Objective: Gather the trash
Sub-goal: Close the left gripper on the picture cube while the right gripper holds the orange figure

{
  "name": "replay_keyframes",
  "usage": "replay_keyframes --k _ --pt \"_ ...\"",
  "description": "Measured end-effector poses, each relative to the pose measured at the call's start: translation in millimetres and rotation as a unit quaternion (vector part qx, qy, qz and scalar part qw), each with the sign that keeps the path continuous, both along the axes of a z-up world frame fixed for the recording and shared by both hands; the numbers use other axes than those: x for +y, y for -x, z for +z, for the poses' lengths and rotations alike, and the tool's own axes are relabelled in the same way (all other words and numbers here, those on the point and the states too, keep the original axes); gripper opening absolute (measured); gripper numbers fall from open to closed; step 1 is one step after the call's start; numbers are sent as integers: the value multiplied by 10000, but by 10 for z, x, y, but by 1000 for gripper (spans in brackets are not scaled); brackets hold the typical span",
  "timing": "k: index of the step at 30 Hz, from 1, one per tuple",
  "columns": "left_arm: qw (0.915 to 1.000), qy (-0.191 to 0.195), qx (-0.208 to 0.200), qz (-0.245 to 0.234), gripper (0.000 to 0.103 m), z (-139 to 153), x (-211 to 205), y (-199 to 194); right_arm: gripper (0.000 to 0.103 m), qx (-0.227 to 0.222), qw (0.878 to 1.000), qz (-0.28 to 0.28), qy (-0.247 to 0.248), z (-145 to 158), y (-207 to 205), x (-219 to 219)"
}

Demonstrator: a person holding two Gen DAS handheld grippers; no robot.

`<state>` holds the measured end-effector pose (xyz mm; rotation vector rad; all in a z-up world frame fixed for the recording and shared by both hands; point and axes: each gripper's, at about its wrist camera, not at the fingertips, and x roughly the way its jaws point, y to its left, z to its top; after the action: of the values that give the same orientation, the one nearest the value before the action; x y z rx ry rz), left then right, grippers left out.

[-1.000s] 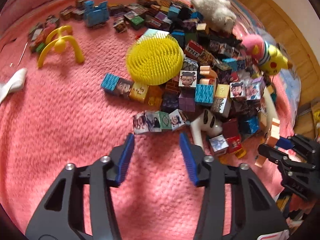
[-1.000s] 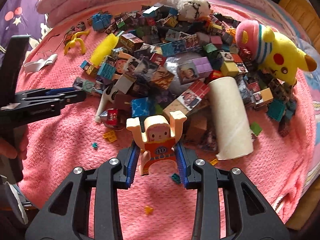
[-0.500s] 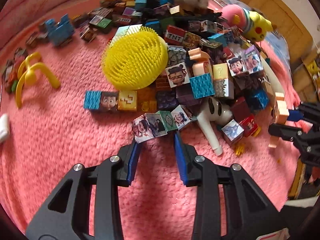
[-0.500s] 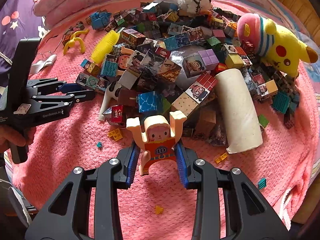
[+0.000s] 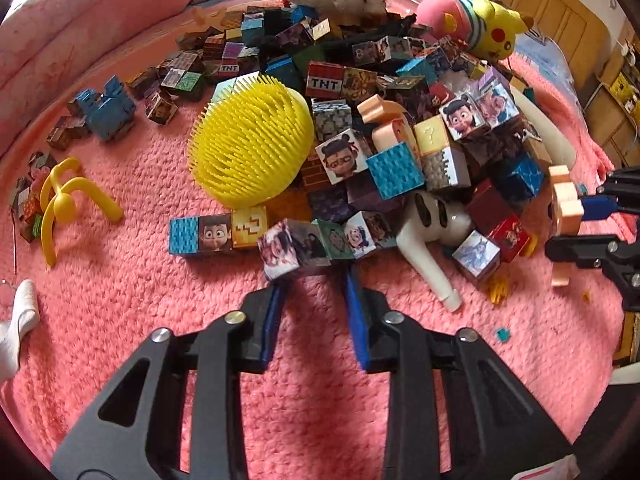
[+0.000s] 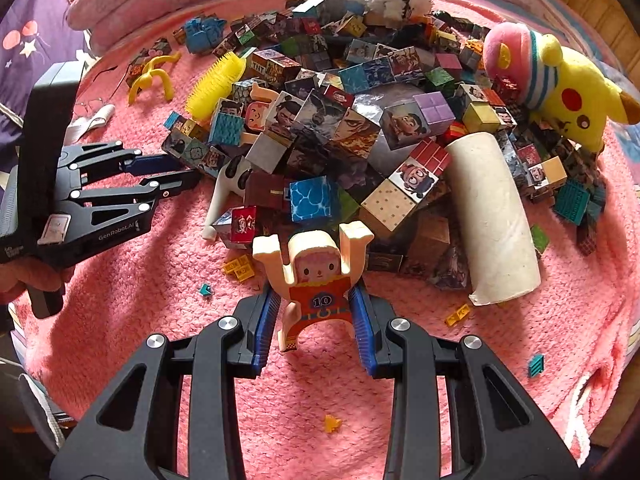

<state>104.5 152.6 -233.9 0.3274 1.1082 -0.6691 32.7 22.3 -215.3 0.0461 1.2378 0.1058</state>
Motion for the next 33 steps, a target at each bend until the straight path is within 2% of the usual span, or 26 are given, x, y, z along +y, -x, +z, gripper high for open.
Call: replay_keyframes --k 2,7,16,22,24,26,30,33 --pt "10000 52 15 64 21 4 93 39 33 -1 10000 10 -22 -1 -12 5" --pt "9960 596 422 522 21 10 207 -37 33 -16 9999 61 -78 5 -62 7" --pt "9883 957 606 1023 21 69 380 -28 33 -34 9998 129 -144 3 -79 16" --pt "9801 1154 782 1416 21 56 412 -36 33 -48 9997 183 -159 -2 -71 25" --pt "9724 1351 904 1671 21 57 471 -30 33 -62 9997 194 -166 5 -65 28" --pt "9693 1389 910 1816 21 70 470 -10 33 -78 9996 197 -195 14 -63 29" --pt "9704 1179 812 1945 22 50 400 -30 33 -111 9994 247 -209 25 -84 81" --pt "9657 1291 803 2106 22 72 379 -45 33 -145 9994 250 -211 42 -104 112"
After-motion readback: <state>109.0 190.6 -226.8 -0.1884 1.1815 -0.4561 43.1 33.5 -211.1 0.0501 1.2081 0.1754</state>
